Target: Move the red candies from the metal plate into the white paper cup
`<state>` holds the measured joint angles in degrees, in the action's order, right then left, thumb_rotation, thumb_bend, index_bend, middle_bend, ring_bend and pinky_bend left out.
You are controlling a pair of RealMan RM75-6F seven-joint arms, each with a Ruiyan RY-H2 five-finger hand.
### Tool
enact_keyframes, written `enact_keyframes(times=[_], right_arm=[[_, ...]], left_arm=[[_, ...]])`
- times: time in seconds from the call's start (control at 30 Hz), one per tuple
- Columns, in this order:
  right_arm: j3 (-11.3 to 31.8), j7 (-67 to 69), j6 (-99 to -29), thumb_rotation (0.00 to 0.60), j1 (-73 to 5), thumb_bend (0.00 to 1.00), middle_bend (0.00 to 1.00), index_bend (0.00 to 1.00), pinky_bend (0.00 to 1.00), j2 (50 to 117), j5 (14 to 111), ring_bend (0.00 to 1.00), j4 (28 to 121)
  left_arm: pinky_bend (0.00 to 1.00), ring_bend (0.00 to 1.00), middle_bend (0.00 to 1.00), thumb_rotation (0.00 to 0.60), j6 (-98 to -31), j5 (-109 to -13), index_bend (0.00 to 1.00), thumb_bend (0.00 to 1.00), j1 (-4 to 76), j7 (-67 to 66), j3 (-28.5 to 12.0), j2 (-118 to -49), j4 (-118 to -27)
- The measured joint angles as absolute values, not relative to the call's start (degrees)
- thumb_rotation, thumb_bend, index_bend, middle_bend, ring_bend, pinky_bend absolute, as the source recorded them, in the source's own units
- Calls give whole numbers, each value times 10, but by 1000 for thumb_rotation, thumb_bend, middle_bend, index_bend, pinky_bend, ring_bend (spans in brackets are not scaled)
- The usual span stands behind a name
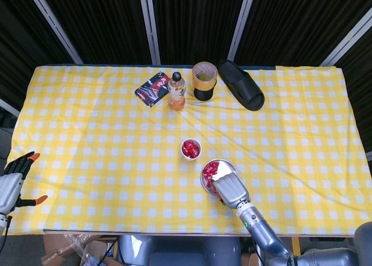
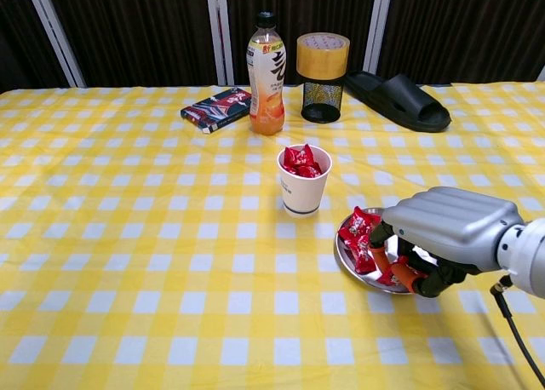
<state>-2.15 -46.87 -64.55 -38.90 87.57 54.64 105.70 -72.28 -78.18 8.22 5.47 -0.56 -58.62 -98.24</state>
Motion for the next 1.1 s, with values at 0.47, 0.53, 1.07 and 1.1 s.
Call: enact_keyframes(times=[0.47,0.53,1.07,1.1], right_arm=[[36,-470,-674,600,-403,642,829,526,998,813,560,942,1144],[54,-473,-673,600,-414,641,829,526,998,805,556,942,1155],[140,-486,-618,600,-520,641,829,526,998,831,432,942,1096],[142,-485,-615,600,-525,641,829,526,998,835,426,942,1087]], left_arm=[[0,0,0,600,-720,-780,24,65,82,59,-5,-584,-984],[0,0,0,600,-717,-779,24,65,83,61,-6,-583,-984],[0,0,0,600,-694,-768,23,65,91,68,-4,-575,-988],[0,0,0,600,-693,-768,23,65,91,70,-4,-575,-988]])
